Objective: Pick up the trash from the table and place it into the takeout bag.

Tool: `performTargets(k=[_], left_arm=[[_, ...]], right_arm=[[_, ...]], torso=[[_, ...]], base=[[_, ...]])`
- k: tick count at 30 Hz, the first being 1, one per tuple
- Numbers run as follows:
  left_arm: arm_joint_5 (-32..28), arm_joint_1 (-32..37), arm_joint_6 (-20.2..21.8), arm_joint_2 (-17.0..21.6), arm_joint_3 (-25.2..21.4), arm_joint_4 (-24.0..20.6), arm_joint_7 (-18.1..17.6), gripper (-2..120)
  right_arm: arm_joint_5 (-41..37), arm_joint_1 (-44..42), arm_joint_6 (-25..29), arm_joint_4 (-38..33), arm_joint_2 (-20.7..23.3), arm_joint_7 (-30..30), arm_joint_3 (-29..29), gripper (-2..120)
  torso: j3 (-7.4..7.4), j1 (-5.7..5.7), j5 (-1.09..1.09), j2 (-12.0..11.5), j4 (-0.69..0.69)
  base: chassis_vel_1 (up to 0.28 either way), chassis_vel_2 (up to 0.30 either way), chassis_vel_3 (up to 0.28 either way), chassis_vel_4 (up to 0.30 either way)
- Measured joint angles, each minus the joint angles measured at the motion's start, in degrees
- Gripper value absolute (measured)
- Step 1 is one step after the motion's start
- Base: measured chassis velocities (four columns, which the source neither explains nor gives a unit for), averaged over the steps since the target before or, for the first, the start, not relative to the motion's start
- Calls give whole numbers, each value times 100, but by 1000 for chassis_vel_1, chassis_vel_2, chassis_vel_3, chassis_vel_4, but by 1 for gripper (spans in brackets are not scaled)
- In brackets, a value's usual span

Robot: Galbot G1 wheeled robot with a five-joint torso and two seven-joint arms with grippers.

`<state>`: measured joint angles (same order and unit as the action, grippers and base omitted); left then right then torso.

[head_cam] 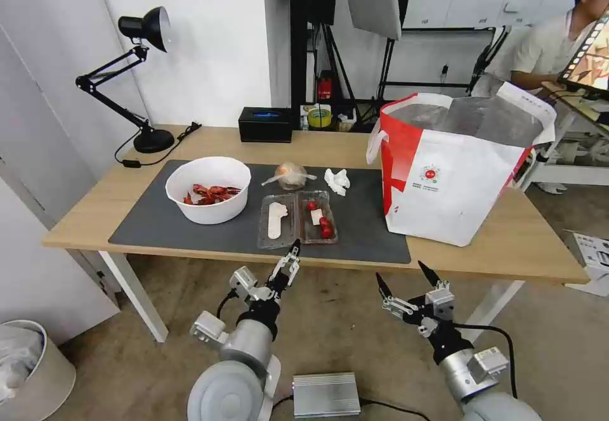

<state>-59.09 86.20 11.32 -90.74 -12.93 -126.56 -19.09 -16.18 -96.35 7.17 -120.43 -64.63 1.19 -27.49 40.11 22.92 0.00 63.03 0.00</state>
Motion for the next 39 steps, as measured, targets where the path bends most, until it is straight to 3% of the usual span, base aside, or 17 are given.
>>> performTargets(k=[39], left_arm=[[-605, -1412, -111, 12, -27, 1161, -552, 100]], right_arm=[[87, -26, 43, 211, -188, -16, -108, 100]], torso=[[0, 0, 0, 0, 0]], base=[[0, 0, 0, 0]])
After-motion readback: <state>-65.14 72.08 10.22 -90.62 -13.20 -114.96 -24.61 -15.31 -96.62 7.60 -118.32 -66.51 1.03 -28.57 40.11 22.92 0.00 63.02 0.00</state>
